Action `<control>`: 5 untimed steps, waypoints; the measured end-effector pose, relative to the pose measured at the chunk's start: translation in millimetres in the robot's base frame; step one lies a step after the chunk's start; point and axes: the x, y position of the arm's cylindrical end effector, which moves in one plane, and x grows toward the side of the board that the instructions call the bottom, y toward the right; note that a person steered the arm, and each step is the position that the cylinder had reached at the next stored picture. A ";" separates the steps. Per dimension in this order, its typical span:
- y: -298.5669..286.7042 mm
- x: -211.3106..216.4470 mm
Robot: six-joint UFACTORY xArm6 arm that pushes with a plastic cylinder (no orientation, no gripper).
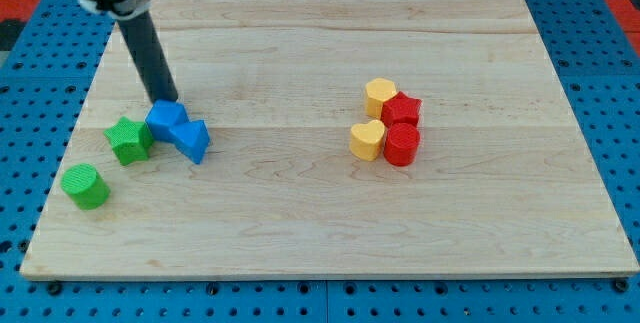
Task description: Push the yellow hexagon a bit up
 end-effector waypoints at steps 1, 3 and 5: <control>30.7 -6.4; 246.8 -77.2; 301.6 -11.9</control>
